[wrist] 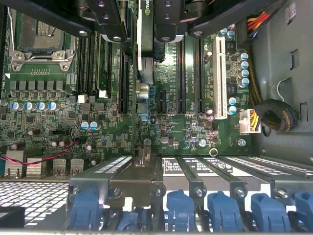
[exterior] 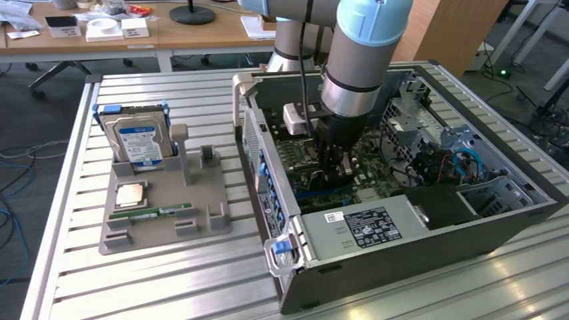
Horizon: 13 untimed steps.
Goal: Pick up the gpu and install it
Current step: 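Insert the gpu into the slot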
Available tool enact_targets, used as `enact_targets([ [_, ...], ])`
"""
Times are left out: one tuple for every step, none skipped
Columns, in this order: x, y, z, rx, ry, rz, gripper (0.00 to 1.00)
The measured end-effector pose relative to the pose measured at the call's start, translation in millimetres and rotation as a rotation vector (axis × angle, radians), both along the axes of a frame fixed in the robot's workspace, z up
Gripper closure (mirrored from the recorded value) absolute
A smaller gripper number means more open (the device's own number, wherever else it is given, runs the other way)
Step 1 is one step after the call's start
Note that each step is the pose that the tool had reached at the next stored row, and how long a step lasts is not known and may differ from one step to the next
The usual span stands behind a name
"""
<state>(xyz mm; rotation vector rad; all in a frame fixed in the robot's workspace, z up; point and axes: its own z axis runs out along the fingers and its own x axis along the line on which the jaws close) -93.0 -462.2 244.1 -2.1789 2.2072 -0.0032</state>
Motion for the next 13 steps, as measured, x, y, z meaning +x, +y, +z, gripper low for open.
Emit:
enact_targets([
  [0.0, 0.0, 0.0, 0.0001, 0.0000, 0.000, 0.74],
  [0.0, 0.0, -0.1, 0.0001, 0.0000, 0.000, 0.74],
  [0.0, 0.0, -0.2, 0.0002, -0.0001, 0.000, 0.74],
  [0.1, 0.0, -0.8, 0.0003, -0.0003, 0.000, 0.74],
  [0.1, 0.1, -1.3, 0.0004, -0.0002, 0.000, 0.74],
  [0.0, 0.0, -1.5, 0.0002, 0.0000, 0.000, 0.74],
  [0.0, 0.0, -1.6, 0.0003, 0.0000, 0.000, 0.74],
  [0.0, 0.0, -1.6, 0.0002, 0.0000, 0.000, 0.74],
  [0.0, 0.0, -1.6, 0.0002, 0.0000, 0.000, 0.74],
  [0.0, 0.0, -1.6, 0.0002, -0.0001, 0.000, 0.74],
  [-0.4, 0.1, -1.6, 0.0002, -0.0003, 0.000, 0.74],
  [-0.7, 0.1, -1.6, 0.0002, -0.0005, 0.000, 0.74],
  [-1.0, 0.1, -1.7, 0.0004, -0.0008, 0.000, 0.74],
])
